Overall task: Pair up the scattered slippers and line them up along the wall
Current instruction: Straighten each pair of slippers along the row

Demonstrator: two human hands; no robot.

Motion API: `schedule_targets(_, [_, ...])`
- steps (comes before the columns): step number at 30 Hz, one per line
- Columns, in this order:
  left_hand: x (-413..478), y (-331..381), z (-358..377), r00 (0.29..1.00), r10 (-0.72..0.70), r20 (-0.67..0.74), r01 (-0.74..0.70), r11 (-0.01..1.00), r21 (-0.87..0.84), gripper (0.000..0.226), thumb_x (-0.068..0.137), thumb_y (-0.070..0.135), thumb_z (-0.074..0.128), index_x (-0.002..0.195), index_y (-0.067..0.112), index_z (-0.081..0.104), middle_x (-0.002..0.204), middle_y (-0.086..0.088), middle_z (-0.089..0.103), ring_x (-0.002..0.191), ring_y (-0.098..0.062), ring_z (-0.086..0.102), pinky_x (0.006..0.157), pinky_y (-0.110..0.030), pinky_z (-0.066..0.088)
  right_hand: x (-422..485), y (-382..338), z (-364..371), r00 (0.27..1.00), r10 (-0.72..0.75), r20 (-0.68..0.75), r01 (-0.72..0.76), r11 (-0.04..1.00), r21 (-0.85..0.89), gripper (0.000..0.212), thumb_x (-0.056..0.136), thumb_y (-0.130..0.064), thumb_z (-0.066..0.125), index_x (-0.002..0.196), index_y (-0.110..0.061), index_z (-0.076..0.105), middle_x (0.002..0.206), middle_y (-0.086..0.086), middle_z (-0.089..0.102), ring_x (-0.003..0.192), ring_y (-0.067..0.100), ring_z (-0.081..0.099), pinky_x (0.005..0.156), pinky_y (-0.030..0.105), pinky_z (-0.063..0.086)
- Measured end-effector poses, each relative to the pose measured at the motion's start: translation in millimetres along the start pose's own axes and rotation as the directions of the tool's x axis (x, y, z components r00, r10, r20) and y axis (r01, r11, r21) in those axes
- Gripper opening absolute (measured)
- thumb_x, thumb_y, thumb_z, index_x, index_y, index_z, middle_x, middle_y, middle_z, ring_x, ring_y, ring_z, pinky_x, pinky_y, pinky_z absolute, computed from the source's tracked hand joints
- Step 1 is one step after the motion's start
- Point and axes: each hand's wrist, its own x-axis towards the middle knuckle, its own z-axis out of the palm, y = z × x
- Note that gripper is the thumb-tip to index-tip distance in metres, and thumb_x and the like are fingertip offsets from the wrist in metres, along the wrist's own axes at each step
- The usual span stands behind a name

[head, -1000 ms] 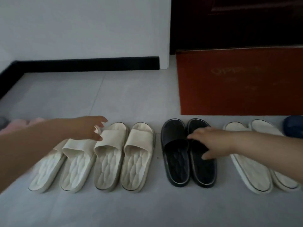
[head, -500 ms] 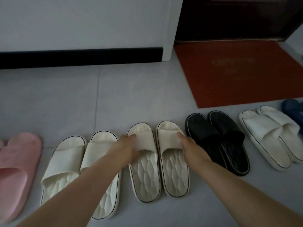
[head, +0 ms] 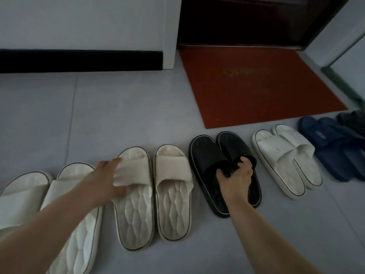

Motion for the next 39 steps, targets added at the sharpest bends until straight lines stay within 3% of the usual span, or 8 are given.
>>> schedule_targets(4, [-7.6, 21.5, -8.5, 1.0, -0.02, -0.023, 0.02, 1.0, -0.022, 0.081, 0.073, 0.035, 0.072, 0.14, 0.022, 0.028, 0.135, -0.013, 0.04, 0.114, -0.03, 0.05, 0.097, -0.034, 0.038, 23.6, 9.9, 4.6, 0.978, -0.074, 0.195, 0.085, 0.995, -0.05, 0.086, 0.083, -0.021, 0.065, 0.142, -0.043, 0.007, 0.138, 0.01, 0.048, 0.117, 0.03, 0.054, 0.094, 0.045, 0.049])
schedule_targets(8, [-13.3, 50.8, -9.2, 0.999, -0.043, -0.019, 0.04, 0.992, -0.123, 0.068, 0.077, 0.029, 0.07, 0.135, 0.029, 0.034, 0.134, -0.005, 0.042, 0.11, -0.019, 0.05, 0.088, -0.031, 0.04, 44.6, 20.0, 3.9, 0.993, -0.022, 0.117, 0.036, 0.993, -0.116, 0.079, 0.09, -0.02, 0.055, 0.142, -0.047, 0.002, 0.097, 0.011, 0.068, 0.061, 0.017, 0.054, 0.059, 0.033, 0.047])
schedule_targets(15, [-10.2, 92.4, -14.0, 0.999, 0.036, -0.007, -0.036, 0.999, 0.025, 0.068, 0.078, 0.029, 0.068, 0.135, 0.03, 0.033, 0.138, -0.003, 0.041, 0.113, -0.019, 0.053, 0.093, -0.034, 0.042, 61.2, 35.7, -1.2, 0.999, 0.033, -0.026, -0.034, 0.998, -0.056, 0.081, 0.088, -0.015, 0.053, 0.144, -0.044, 0.002, 0.096, 0.006, 0.069, 0.061, 0.014, 0.046, 0.057, 0.029, 0.037])
schedule_targets(20, [-18.6, 86.8, -21.6, 0.999, 0.019, -0.032, -0.02, 0.999, -0.037, 0.068, 0.079, 0.028, 0.068, 0.137, 0.028, 0.031, 0.14, -0.002, 0.042, 0.111, -0.019, 0.053, 0.09, -0.029, 0.041, 52.4, 23.0, 4.7, 0.999, 0.017, -0.029, -0.02, 0.994, -0.109, 0.091, 0.082, -0.006, 0.057, 0.145, -0.038, 0.001, 0.128, 0.012, 0.052, 0.1, 0.032, 0.058, 0.083, 0.043, 0.048])
schedule_targets(26, [-48.2, 9.4, -41.1, 0.995, -0.009, 0.098, 0.012, 0.999, -0.037, 0.074, 0.077, 0.028, 0.07, 0.137, 0.032, 0.027, 0.128, 0.006, 0.045, 0.103, -0.012, 0.053, 0.076, -0.013, 0.041, -10.9, -15.0, 27.8, 0.977, -0.214, 0.022, 0.215, 0.974, -0.071, 0.09, 0.075, -0.008, 0.063, 0.146, -0.032, 0.014, 0.151, 0.015, 0.02, 0.135, 0.036, 0.023, 0.115, 0.051, 0.016])
schedule_targets(30, [-61.6, -54.3, -51.8, 0.994, -0.101, 0.045, 0.104, 0.992, -0.075, 0.082, 0.072, 0.02, 0.076, 0.139, 0.022, 0.029, 0.132, -0.004, 0.045, 0.113, -0.021, 0.049, 0.095, -0.028, 0.039, -74.7, -55.2, 55.5, 0.612, -0.609, 0.505, 0.663, 0.743, 0.091, 0.079, 0.08, -0.033, 0.063, 0.145, -0.028, 0.018, 0.151, 0.006, 0.026, 0.138, 0.027, 0.023, 0.114, 0.04, 0.015])
schedule_targets(33, [-71.3, -89.6, -50.6, 0.993, -0.096, -0.075, 0.09, 0.993, -0.071, 0.081, 0.068, 0.012, 0.078, 0.136, 0.01, 0.034, 0.139, -0.013, 0.043, 0.127, -0.027, 0.041, 0.106, -0.033, 0.032, -123.2, -73.4, 79.6, 0.372, -0.562, 0.739, 0.57, 0.767, 0.296, 0.089, 0.076, -0.046, 0.068, 0.146, -0.027, 0.017, 0.155, -0.002, 0.021, 0.14, 0.013, 0.019, 0.116, 0.033, 0.015])
schedule_targets(39, [-73.4, -138.0, -44.2, 0.998, 0.048, -0.047, -0.044, 0.996, 0.078, 0.081, 0.067, 0.03, 0.077, 0.136, 0.02, 0.035, 0.139, -0.001, 0.044, 0.131, -0.024, 0.034, 0.107, -0.038, 0.031, -180.2, -86.3, 127.5, 0.328, -0.458, 0.826, 0.45, 0.845, 0.289, 0.095, 0.074, -0.034, 0.075, 0.147, -0.021, 0.016, 0.154, -0.001, 0.024, 0.14, 0.012, 0.023, 0.103, 0.015, 0.017])
